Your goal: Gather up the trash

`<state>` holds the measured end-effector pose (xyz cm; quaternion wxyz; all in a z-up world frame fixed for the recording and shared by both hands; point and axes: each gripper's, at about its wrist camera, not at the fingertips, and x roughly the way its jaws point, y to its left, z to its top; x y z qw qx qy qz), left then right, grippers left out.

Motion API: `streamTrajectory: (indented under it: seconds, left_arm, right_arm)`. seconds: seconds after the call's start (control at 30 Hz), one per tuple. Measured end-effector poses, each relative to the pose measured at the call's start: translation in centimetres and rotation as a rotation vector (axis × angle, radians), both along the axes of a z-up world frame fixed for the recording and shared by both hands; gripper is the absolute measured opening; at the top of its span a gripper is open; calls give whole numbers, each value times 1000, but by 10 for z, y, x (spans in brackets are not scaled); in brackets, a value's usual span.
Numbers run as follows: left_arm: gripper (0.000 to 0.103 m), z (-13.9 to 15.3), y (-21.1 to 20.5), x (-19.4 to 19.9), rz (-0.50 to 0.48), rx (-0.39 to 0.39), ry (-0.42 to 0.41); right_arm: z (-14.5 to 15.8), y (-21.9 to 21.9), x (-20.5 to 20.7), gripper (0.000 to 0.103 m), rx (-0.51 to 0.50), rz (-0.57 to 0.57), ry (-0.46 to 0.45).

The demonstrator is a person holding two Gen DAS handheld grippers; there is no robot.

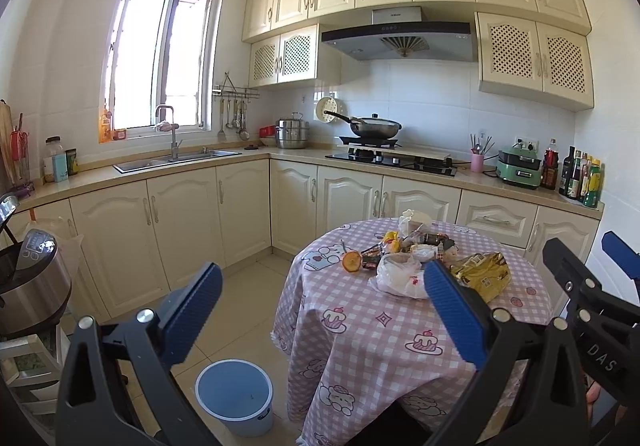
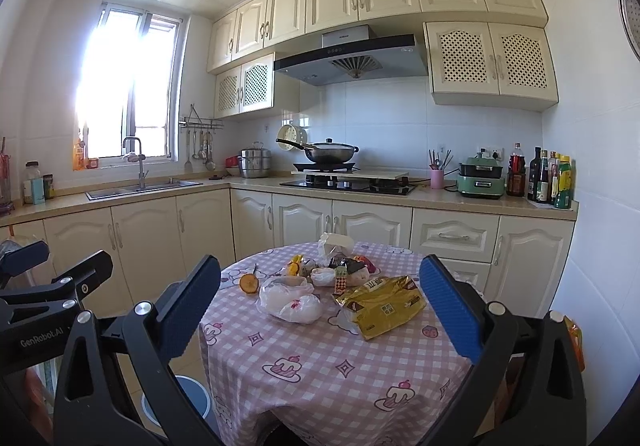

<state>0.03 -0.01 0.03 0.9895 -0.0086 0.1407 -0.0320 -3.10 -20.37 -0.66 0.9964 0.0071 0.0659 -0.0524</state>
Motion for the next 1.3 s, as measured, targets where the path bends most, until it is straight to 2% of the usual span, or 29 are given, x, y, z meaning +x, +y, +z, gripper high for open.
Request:
streamTrajectory:
  seconds: [1.3]
  left_arm:
    - [99, -10, -6, 6, -15, 8, 18]
  right_arm:
    - [-2, -5, 2, 96, 10, -3, 22]
